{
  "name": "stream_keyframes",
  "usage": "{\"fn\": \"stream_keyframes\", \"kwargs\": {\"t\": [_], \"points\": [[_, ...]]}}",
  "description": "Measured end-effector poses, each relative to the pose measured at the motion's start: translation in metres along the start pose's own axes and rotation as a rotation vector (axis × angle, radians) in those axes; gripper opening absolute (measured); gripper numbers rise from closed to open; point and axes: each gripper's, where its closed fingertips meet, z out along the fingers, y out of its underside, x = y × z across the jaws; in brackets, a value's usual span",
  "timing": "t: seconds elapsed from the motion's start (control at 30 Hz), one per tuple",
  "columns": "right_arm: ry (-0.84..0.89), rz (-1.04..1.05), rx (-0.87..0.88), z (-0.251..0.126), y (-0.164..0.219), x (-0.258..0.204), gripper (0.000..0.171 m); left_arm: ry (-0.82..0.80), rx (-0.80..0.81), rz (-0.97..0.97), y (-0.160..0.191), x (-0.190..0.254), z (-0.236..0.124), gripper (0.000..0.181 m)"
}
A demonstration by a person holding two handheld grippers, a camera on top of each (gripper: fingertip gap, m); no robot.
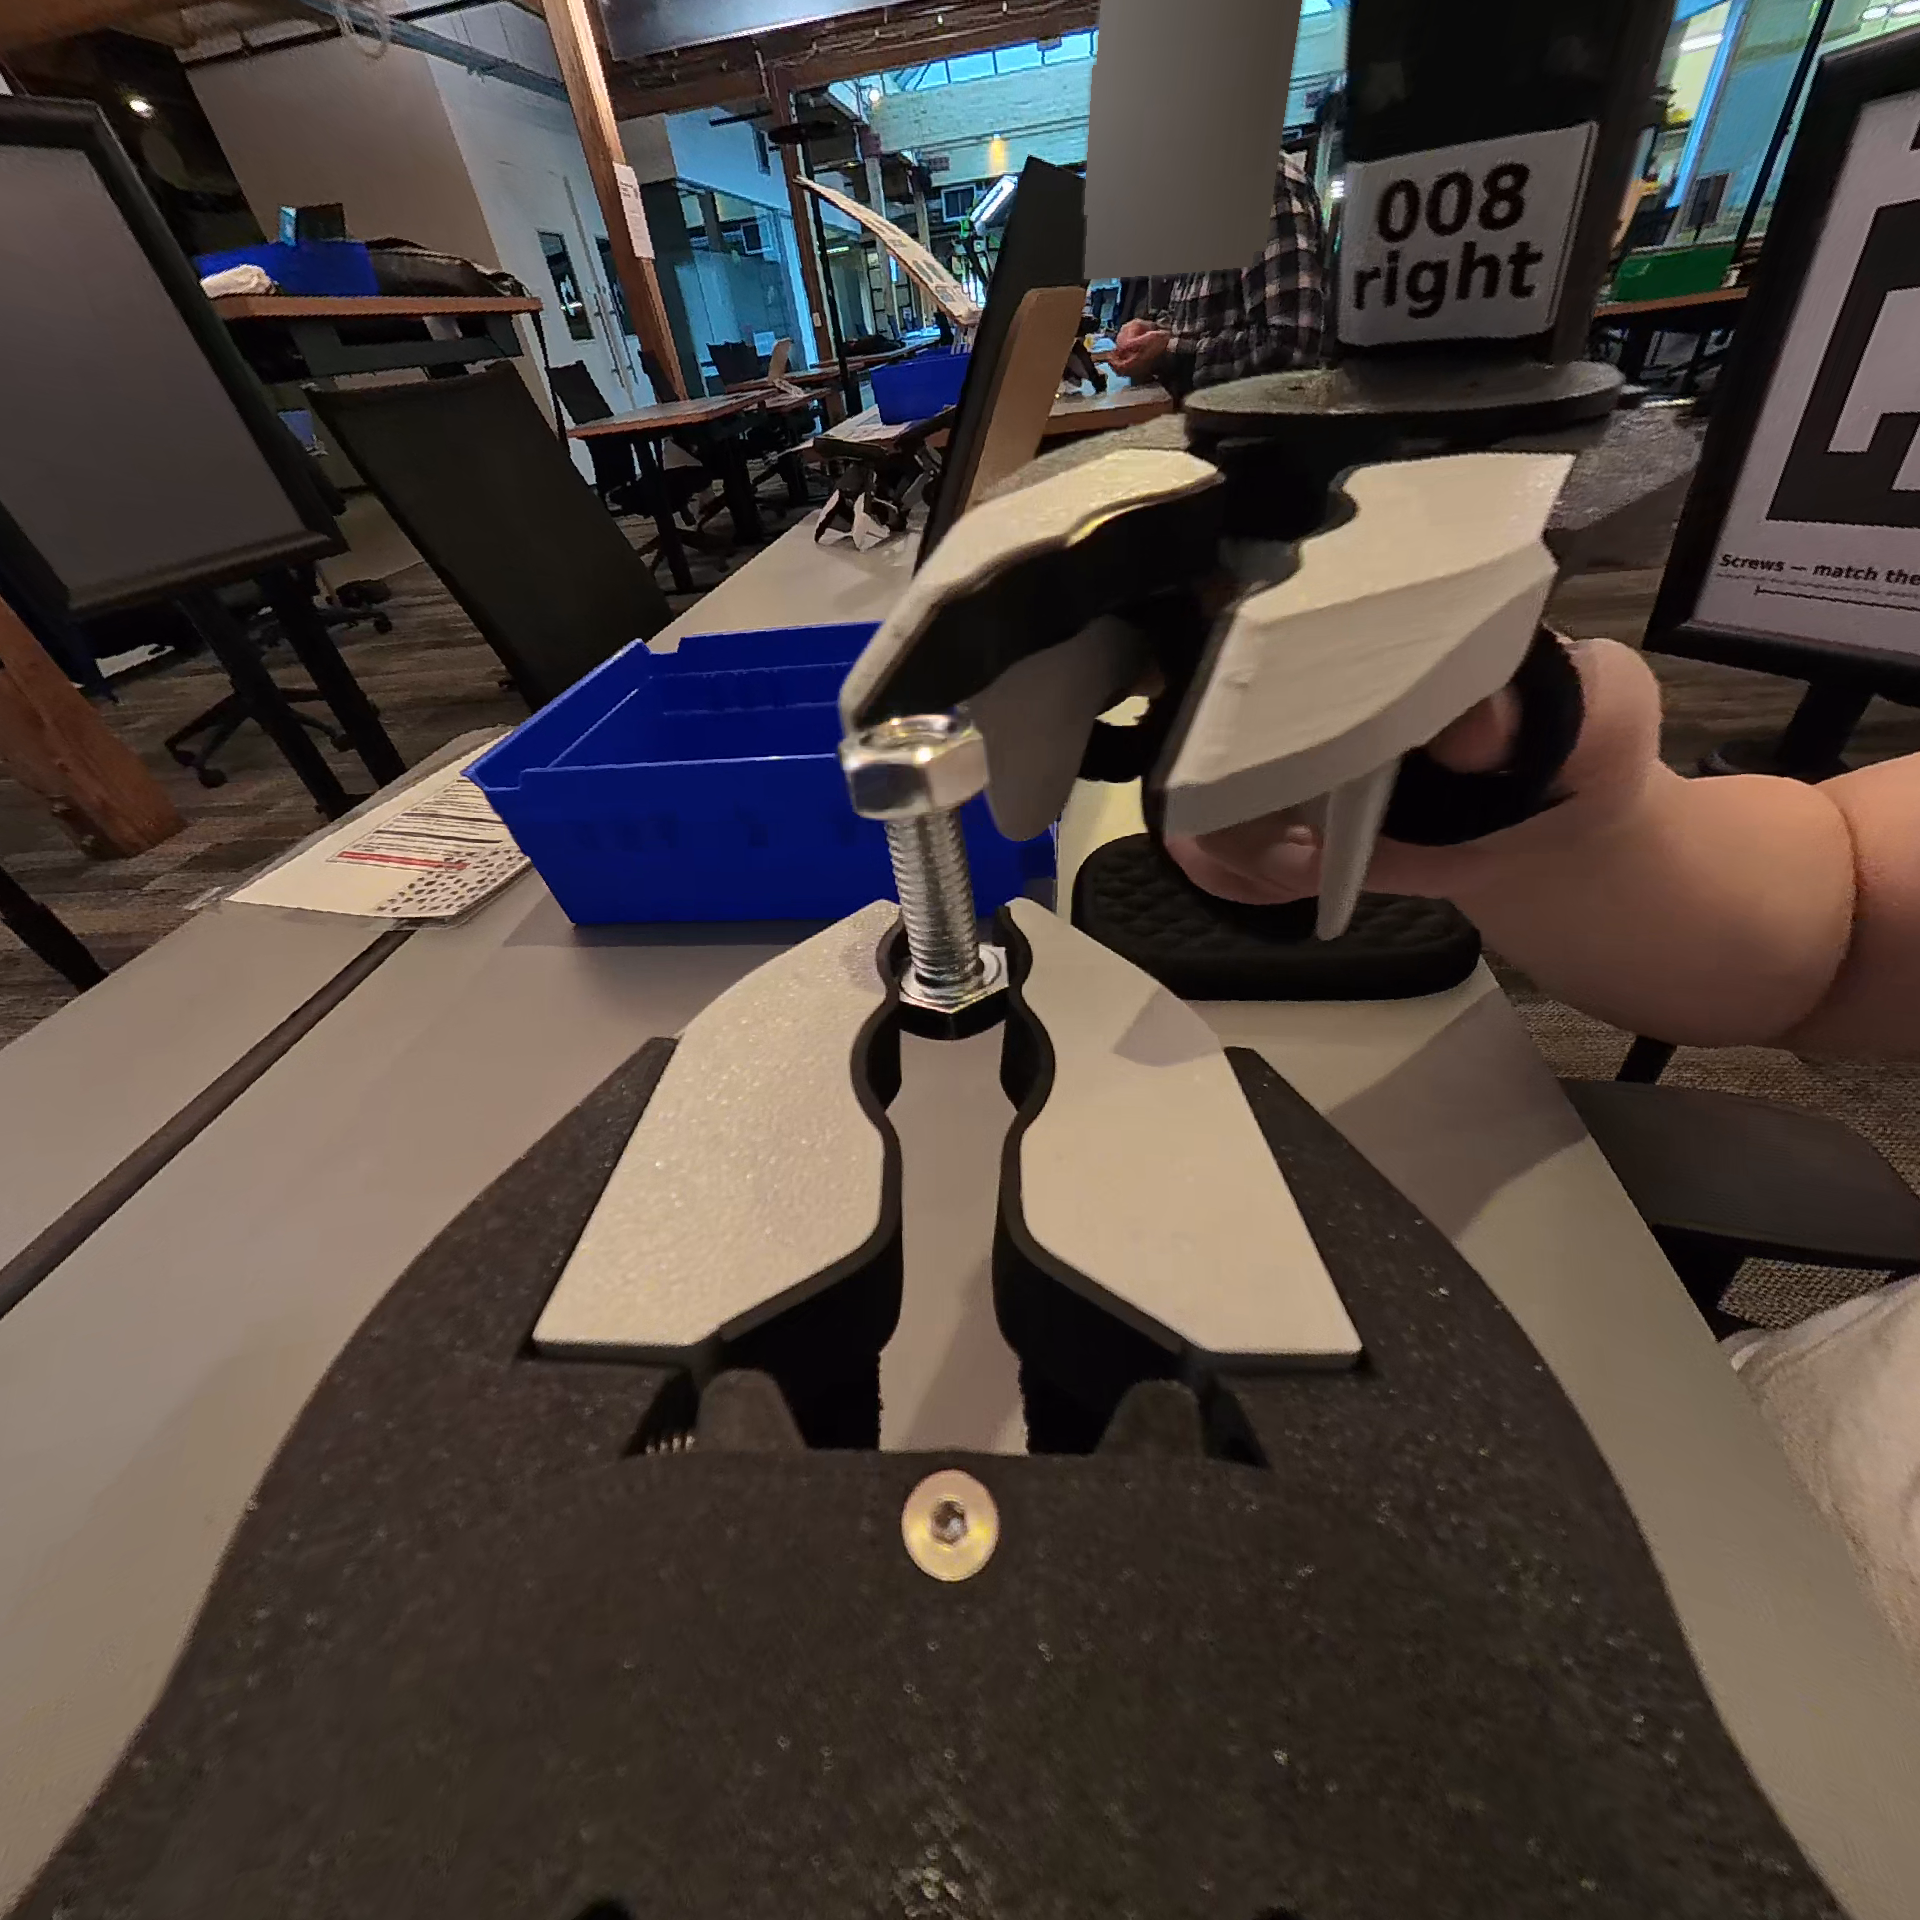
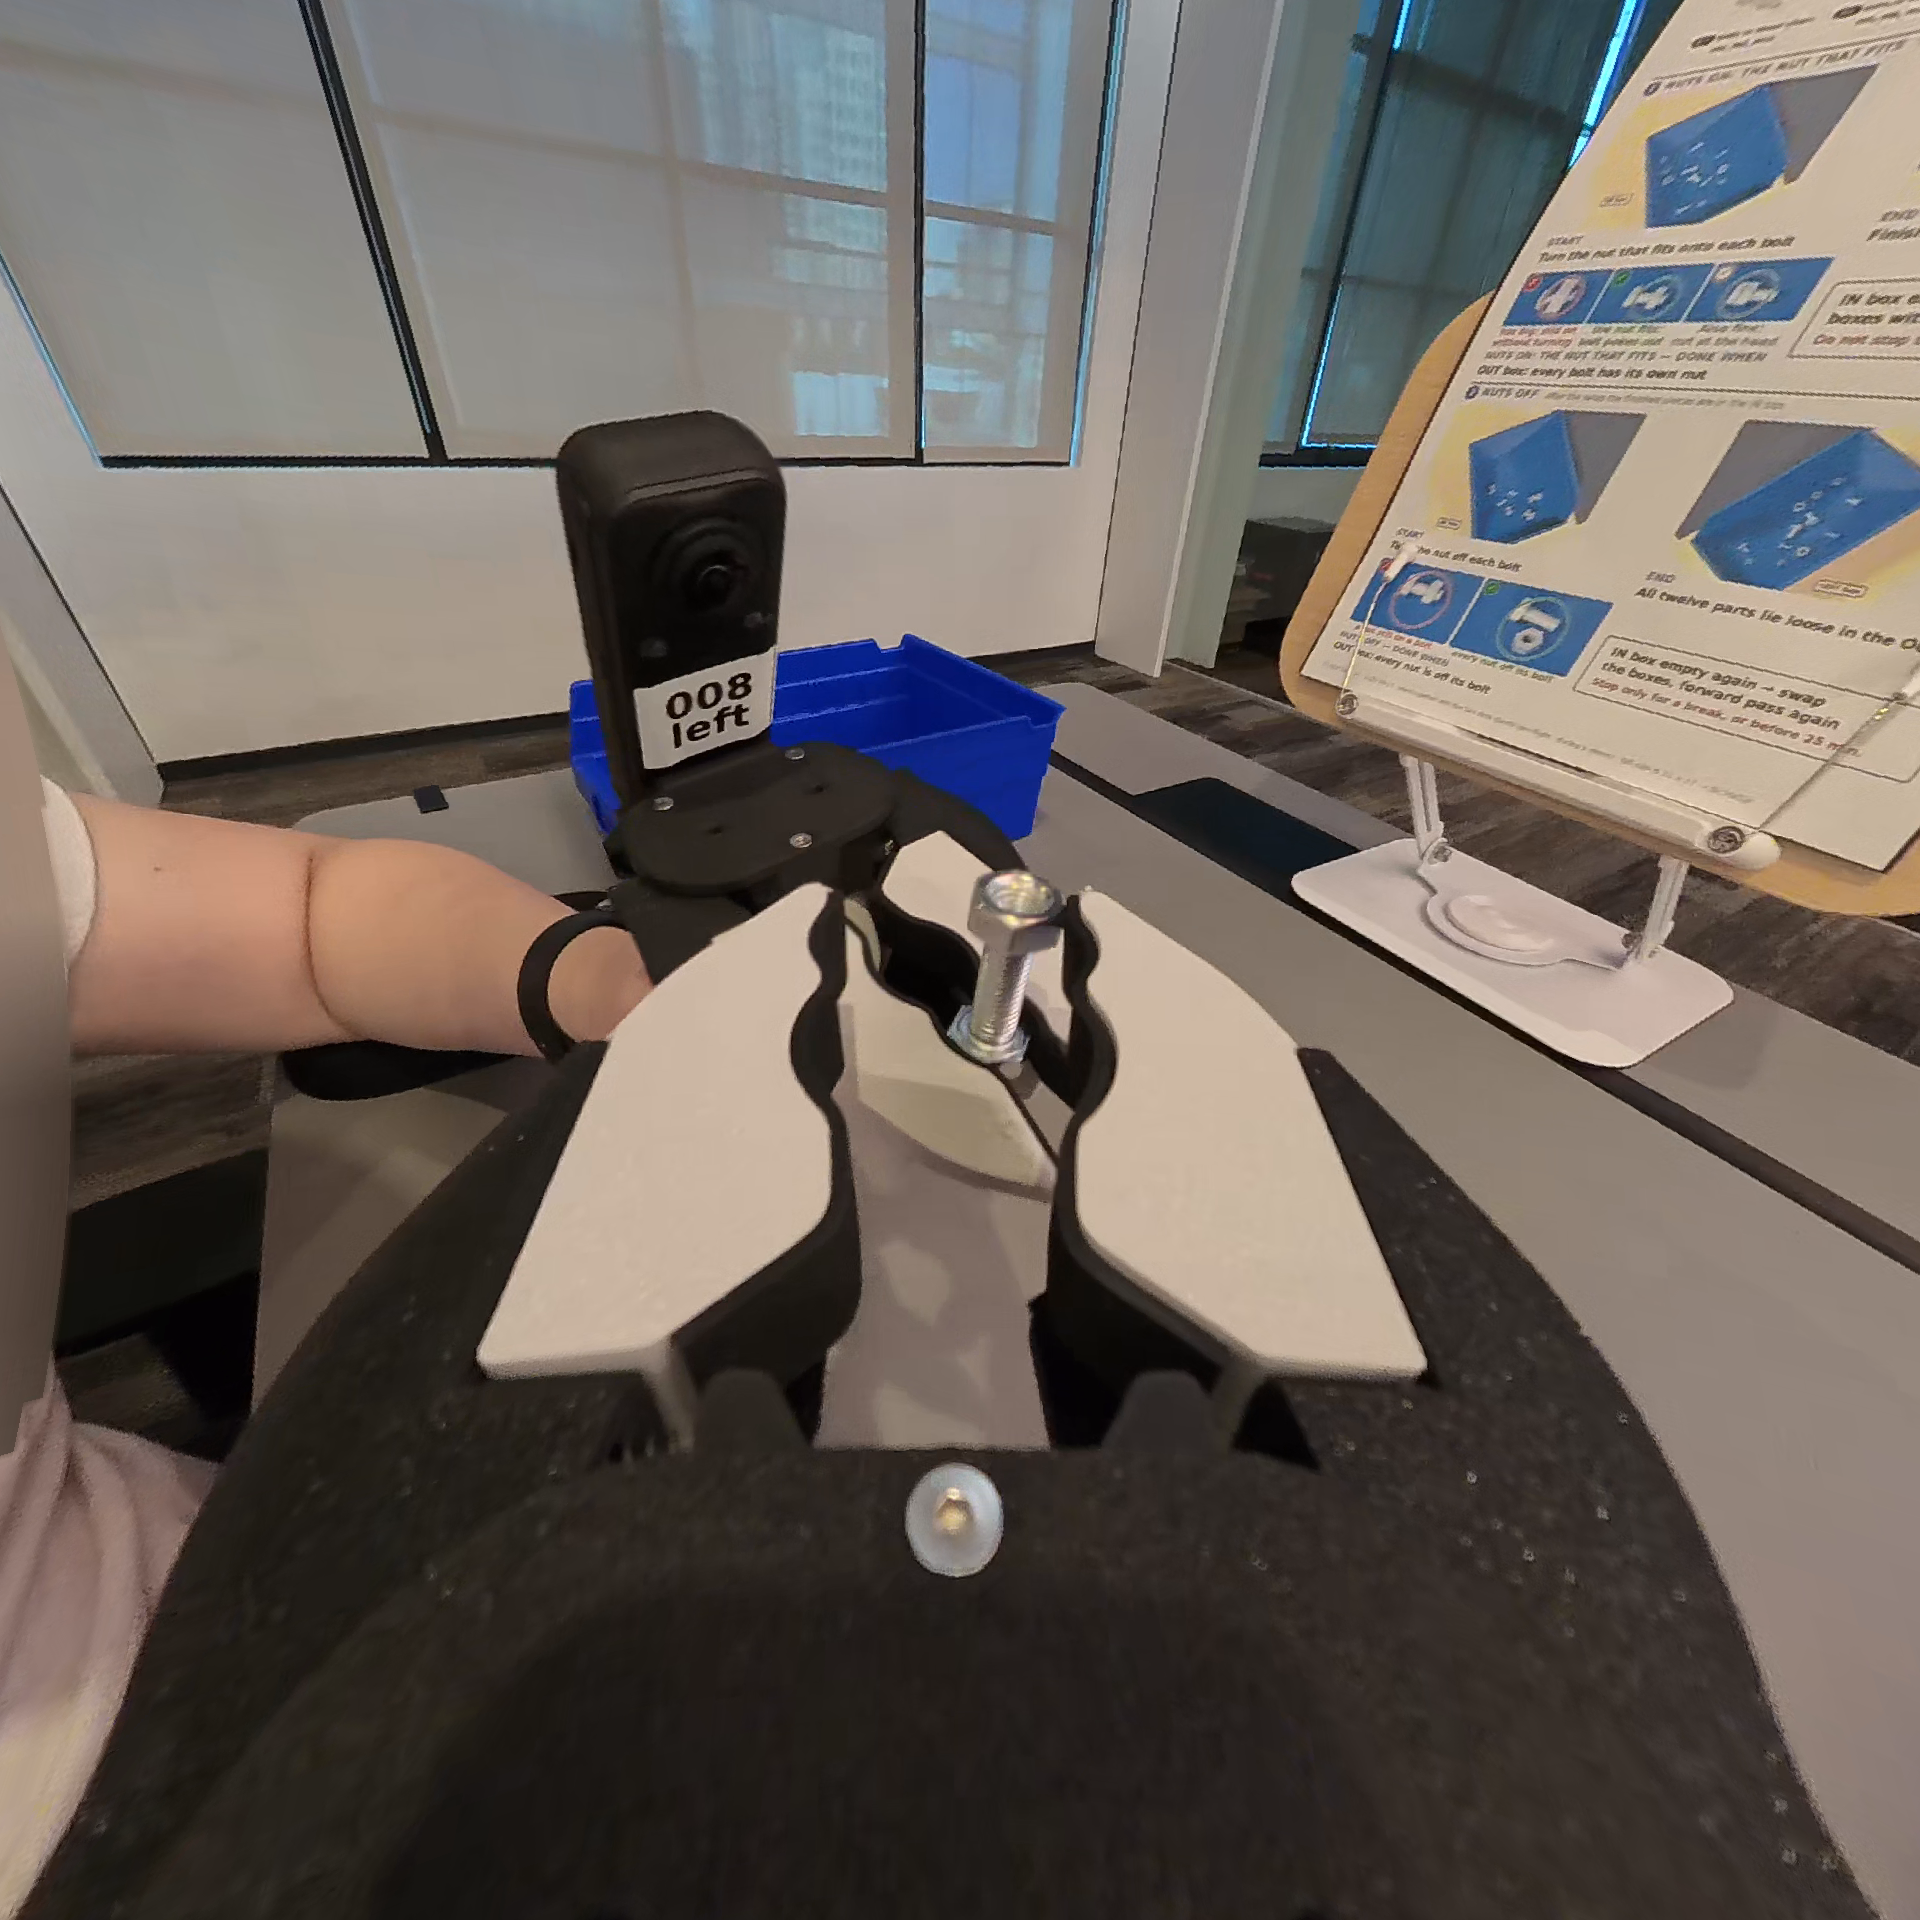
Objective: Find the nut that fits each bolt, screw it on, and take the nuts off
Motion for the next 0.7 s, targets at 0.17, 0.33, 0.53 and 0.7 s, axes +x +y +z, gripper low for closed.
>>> {"fn": "stream_keyframes", "kwargs": {"t": [0.17, 0.33, 0.53, 0.7], "points": [[0.018, -0.021, 0.002, -0.009, -0.001, -0.003, 0.031, -0.002, 0.006, -0.015, 0.0, -0.003, -0.001, 0.014], [0.04, -0.03, 0.017, -0.003, -0.005, 0.007, 0.037, 0.008, 0.003, -0.005, -0.001, 0.002, 0.0, 0.014], [-0.018, 0.029, -0.006, -0.003, 0.003, -0.004, 0.037, -0.002, 0.007, -0.02, -0.001, -0.004, -0.001, 0.014], [0.044, -0.03, 0.018, -0.008, -0.004, 0.004, 0.035, 0.005, 0.007, -0.025, -0.001, -0.003, 0.0, 0.014]]}}
